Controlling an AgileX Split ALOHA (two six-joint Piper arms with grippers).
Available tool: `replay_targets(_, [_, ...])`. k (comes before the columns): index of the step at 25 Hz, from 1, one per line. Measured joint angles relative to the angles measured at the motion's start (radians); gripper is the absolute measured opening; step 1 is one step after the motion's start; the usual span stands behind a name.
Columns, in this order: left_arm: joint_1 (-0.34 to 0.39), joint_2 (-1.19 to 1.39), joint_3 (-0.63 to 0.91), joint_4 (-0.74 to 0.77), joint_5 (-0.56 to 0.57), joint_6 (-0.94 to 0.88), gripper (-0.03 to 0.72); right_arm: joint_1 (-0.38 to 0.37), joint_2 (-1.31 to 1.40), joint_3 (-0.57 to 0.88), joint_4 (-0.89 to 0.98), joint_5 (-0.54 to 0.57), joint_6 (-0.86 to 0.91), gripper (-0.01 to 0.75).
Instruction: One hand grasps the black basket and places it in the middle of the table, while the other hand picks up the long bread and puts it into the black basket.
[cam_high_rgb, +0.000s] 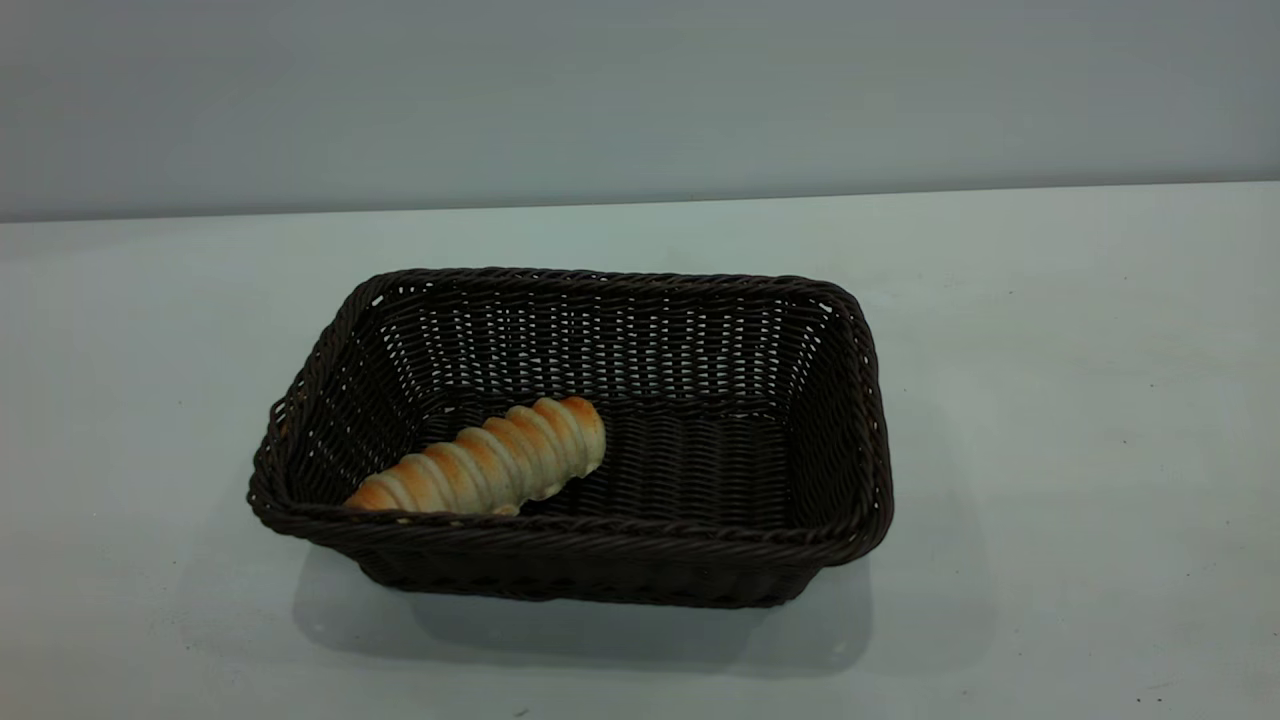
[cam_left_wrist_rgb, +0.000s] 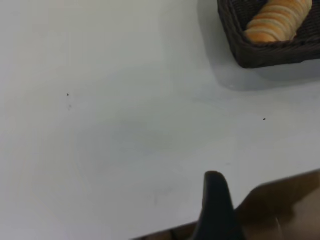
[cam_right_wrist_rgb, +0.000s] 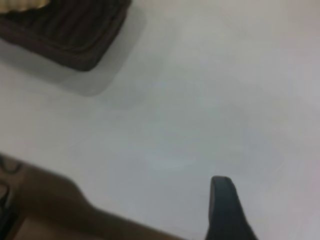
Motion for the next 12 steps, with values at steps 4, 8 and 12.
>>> replay_targets(4, [0.108,0.0,0.0,0.0,-0.003,0.004,0.555,-0.087,-0.03,0.0,0.001,0.001,0.0,0.461])
replay_targets(8, [0.211,-0.011,0.0,0.0,-0.003,0.004,0.555,-0.162,-0.065,0.0,0.002,0.001,0.0,0.461])
replay_targets(12, [0.234,-0.061,0.0,0.0,-0.003,0.004,0.555,-0.184,-0.084,0.0,0.002,0.004,0.0,0.461])
